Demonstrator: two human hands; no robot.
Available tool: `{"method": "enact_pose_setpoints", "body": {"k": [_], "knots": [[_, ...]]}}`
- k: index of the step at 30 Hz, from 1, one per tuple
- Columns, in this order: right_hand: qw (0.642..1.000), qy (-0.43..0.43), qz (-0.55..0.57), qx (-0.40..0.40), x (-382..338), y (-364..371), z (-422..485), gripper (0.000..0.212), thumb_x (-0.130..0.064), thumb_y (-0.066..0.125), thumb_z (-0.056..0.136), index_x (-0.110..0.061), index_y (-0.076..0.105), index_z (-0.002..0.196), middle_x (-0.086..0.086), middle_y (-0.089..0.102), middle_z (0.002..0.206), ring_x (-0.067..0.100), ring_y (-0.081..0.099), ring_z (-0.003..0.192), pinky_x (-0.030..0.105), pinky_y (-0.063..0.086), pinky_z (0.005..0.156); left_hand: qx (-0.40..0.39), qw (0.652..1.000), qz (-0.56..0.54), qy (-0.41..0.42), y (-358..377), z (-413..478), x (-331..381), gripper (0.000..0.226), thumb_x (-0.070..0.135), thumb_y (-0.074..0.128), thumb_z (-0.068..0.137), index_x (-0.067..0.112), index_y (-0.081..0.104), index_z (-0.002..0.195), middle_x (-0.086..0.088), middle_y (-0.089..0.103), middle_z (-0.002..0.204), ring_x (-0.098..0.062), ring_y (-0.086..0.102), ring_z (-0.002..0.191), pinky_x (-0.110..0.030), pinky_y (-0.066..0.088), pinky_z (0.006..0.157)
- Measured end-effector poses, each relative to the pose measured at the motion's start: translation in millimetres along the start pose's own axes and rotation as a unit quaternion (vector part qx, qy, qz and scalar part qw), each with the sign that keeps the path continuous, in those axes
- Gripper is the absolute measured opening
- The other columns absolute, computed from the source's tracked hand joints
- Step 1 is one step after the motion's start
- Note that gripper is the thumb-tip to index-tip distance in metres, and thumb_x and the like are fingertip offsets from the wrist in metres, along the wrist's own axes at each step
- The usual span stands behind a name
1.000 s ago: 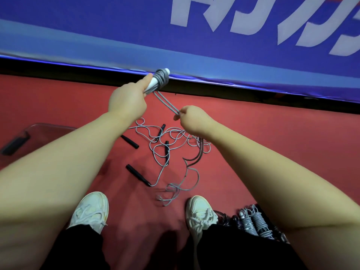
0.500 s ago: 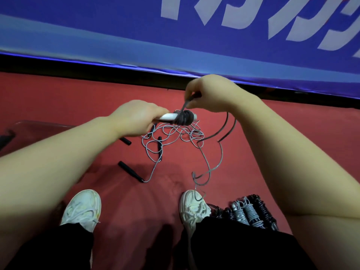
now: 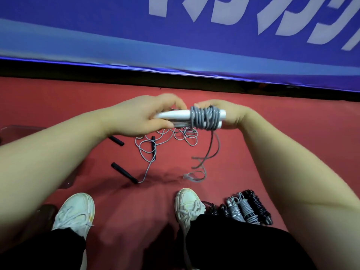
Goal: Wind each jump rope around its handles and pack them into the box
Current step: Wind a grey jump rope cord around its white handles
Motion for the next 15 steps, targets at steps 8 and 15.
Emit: {"method": "enact_pose_setpoints", "body": {"k": [8, 15], "knots": [[0.956, -0.108, 0.241, 0.130, -37.0, 9.2, 39.0, 0.032, -0.033, 0.026, 0.104, -0.017, 0.040, 0.079, -0.008, 0.042, 0.056, 0.006, 0.027, 0.046, 0.017, 0.020, 0.045, 0.245, 0.927, -0.281, -0.046, -52.5, 8.4, -21.1, 0.053, -0.004, 0.052, 0.091, 0.028, 0.045, 0.133, -0.002, 0.063, 0.101, -0.007, 0.043, 0.054, -0.016, 0.038, 0.054], [0.966, -0.079, 0.131, 0.208, -38.1, 23.3, 53.9, 0.028, -0.021, 0.034, 0.103, -0.016, 0.054, 0.083, -0.002, 0.035, 0.057, 0.012, 0.034, 0.050, 0.021, 0.029, 0.049, 0.351, 0.916, -0.131, -0.144, -73.3, -5.1, -63.5, 0.045, 0.008, 0.051, 0.087, 0.027, 0.051, 0.129, 0.002, 0.054, 0.105, -0.017, 0.047, 0.068, -0.025, 0.041, 0.064]]}}
Point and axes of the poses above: each hand's wrist, its own z-axis towards the middle knuckle, its own y-axis out of the palm, x = y × z, the point moved 9 cm from there along z, towards the middle knuckle
